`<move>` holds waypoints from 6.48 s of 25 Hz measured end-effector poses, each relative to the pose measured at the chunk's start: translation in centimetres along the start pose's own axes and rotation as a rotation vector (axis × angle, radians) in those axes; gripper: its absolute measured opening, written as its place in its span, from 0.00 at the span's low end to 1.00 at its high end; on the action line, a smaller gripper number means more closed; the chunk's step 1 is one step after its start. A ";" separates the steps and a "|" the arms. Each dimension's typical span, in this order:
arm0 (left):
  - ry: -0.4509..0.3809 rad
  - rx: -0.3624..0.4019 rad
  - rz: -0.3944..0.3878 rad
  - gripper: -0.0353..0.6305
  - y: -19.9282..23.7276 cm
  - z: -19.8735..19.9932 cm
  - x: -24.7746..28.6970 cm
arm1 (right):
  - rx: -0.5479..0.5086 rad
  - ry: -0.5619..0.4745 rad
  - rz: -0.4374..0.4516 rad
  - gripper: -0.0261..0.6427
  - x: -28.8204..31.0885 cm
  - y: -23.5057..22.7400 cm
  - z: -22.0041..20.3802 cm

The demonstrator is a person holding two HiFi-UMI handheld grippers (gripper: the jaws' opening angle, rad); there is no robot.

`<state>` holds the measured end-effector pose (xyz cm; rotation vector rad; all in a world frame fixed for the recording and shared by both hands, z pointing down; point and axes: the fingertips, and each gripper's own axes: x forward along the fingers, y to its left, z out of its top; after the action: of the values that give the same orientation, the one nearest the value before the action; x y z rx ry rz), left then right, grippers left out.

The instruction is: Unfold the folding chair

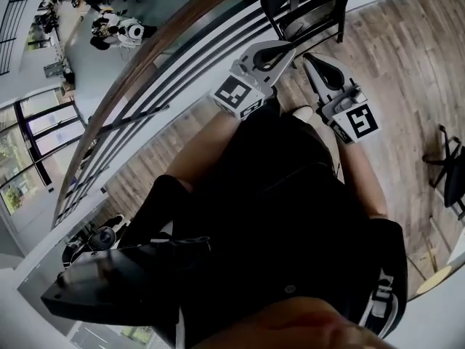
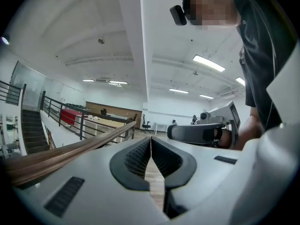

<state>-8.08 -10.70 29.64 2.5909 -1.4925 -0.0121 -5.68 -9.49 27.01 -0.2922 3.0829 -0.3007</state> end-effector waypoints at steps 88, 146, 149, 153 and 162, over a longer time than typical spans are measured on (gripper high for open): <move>0.342 -0.091 0.057 0.25 16.0 -20.4 11.4 | 0.772 0.381 -0.877 0.21 -0.2 -23.9 -32.8; 0.311 -0.200 -0.038 0.25 14.3 -24.9 11.9 | 1.110 -0.115 -0.772 0.28 -18.7 -17.3 -49.9; 0.317 -0.205 -0.050 0.25 15.7 -25.5 12.3 | 1.114 -0.152 -0.722 0.28 -20.7 -17.4 -50.9; 0.323 -0.225 -0.058 0.26 16.6 -27.1 12.3 | 1.117 -0.177 -0.692 0.28 -23.8 -17.1 -53.7; 0.341 -0.277 -0.093 0.27 16.4 -31.2 12.7 | 1.172 -0.288 -0.642 0.29 -30.6 -16.5 -60.4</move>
<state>-13.22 -25.76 63.59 2.2980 -1.1611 0.1884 24.53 -8.16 89.82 -1.0569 1.9539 -1.7178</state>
